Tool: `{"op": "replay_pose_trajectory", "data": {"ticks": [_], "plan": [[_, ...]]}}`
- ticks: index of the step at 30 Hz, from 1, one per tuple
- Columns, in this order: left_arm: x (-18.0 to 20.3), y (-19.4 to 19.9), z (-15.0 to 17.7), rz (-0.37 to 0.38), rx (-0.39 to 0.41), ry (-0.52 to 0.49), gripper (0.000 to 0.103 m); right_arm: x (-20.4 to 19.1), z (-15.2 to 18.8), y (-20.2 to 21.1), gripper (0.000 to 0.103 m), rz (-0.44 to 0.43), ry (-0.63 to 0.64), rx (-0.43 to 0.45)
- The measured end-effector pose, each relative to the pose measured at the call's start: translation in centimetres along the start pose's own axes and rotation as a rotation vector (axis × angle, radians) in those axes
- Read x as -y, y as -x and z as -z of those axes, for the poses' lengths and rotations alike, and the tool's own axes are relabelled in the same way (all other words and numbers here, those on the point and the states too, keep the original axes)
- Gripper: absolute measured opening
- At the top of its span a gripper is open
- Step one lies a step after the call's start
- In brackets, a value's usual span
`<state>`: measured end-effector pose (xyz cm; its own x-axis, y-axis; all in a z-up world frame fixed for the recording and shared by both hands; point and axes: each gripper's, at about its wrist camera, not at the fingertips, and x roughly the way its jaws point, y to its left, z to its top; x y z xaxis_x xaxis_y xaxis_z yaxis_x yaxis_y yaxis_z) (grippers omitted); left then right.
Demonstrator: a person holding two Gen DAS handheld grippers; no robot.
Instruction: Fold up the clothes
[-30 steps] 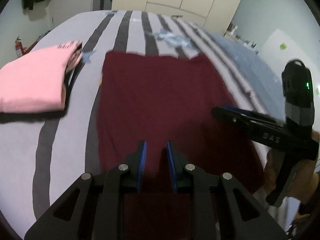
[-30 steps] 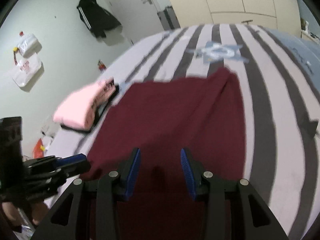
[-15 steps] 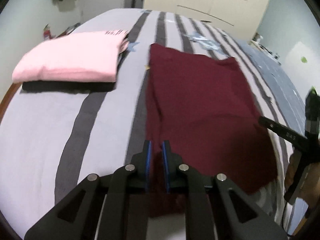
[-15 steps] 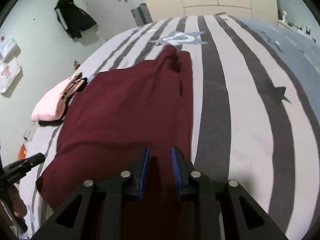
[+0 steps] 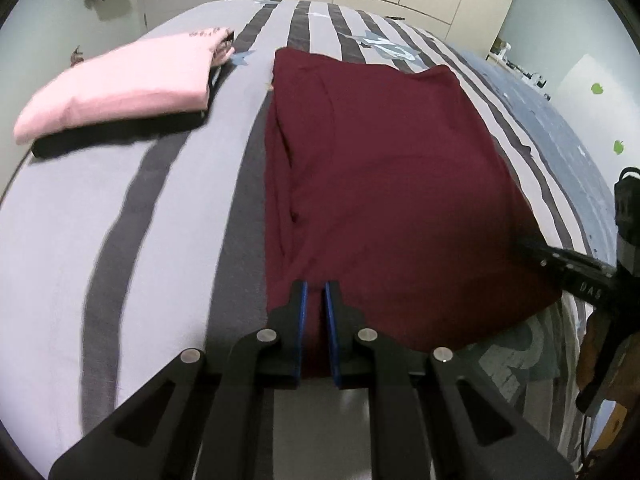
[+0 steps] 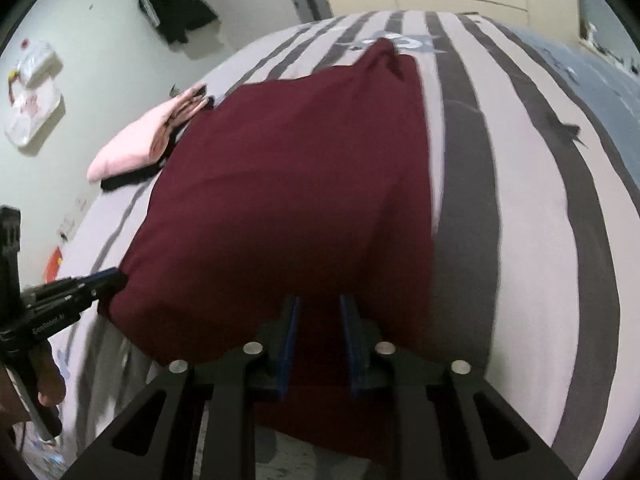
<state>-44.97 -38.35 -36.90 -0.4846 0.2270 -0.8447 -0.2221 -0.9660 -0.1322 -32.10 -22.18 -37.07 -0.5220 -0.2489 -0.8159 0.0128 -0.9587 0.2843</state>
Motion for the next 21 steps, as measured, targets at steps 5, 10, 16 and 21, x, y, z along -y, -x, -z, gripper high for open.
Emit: {"op": "replay_pose_trajectory", "data": {"ticks": [5,10,16,21], "plan": [[0.2,0.7,-4.4,0.030,0.087,0.020,0.010,1.0,-3.5,1.3,0.020,0.007,-0.050,0.075],[1.5,-3.0,-11.1,0.068,0.157,-0.031,0.010,0.7,-10.2,-1.6,0.020,0.027,-0.006,0.158],[0.9,-10.4,-15.8,0.010,0.082,-0.065,0.010,2.3,-15.0,-5.4,0.020,0.047,0.002,0.159],[-0.9,-11.6,-15.7,0.031,0.064,-0.047,0.010,4.0,-18.1,-8.2,0.016,0.061,0.002,0.144]]}}
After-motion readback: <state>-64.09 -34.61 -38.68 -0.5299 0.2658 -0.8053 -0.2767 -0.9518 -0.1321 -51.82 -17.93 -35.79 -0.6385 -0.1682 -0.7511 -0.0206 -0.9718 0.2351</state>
